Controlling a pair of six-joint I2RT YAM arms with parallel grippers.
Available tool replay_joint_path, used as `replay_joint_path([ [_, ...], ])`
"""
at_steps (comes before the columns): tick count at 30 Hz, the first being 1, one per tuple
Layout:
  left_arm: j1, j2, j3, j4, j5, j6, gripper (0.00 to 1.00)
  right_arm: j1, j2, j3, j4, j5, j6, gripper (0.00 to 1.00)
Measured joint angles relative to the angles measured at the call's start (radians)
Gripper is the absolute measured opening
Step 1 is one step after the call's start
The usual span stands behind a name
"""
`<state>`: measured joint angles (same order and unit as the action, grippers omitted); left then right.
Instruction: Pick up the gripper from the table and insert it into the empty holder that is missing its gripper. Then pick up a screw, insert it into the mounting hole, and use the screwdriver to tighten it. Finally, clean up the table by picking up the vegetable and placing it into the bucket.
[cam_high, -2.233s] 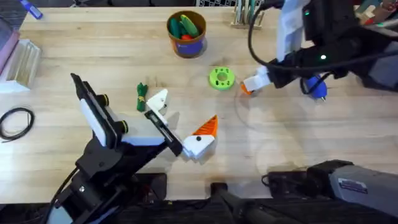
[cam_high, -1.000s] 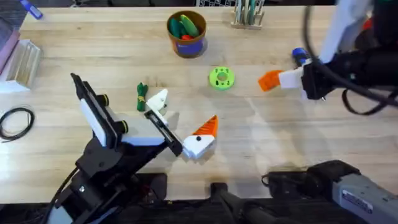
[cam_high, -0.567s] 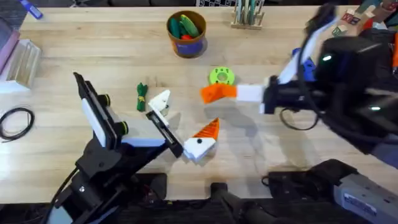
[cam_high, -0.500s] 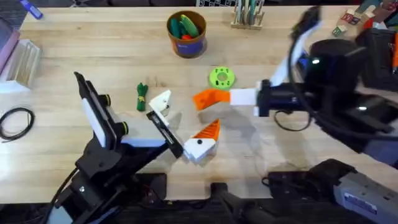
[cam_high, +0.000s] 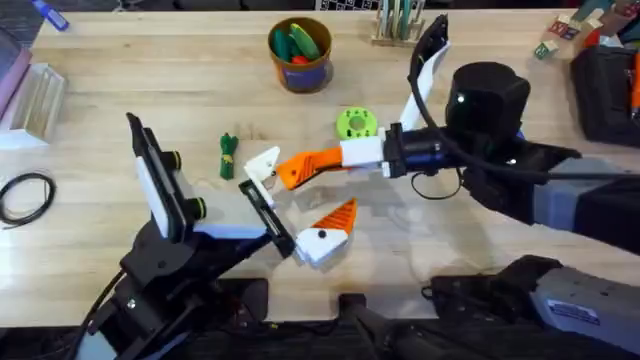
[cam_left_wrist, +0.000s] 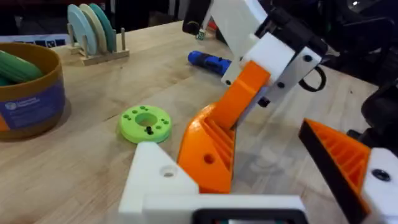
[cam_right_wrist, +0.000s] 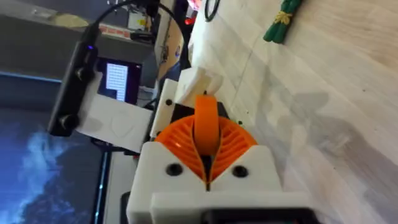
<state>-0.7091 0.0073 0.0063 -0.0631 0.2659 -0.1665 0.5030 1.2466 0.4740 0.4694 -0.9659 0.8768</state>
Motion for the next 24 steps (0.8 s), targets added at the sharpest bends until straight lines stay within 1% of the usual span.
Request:
replay_joint_path([
  [5,0.001,-0.001,0.000,0.000,0.003,0.001,0.988,0.000,0.029,0.000,0.078,-0.022,0.090,0.009],
  [13,0.001,-0.001,0.000,0.000,0.001,-0.001,0.988,0.000,0.047,-0.001,0.089,-0.033,0.193,0.009],
  [18,0.004,0.000,0.000,-0.002,-0.016,-0.018,0.988,0.014,0.087,-0.001,0.118,-0.009,0.268,0.009],
  [21,0.010,0.004,0.000,-0.004,-0.035,-0.028,0.988,0.028,0.131,0.000,0.193,0.010,0.324,0.009],
  [24,0.011,0.005,0.000,-0.003,-0.022,-0.030,0.990,0.053,0.181,0.000,0.273,0.046,0.384,0.009],
])
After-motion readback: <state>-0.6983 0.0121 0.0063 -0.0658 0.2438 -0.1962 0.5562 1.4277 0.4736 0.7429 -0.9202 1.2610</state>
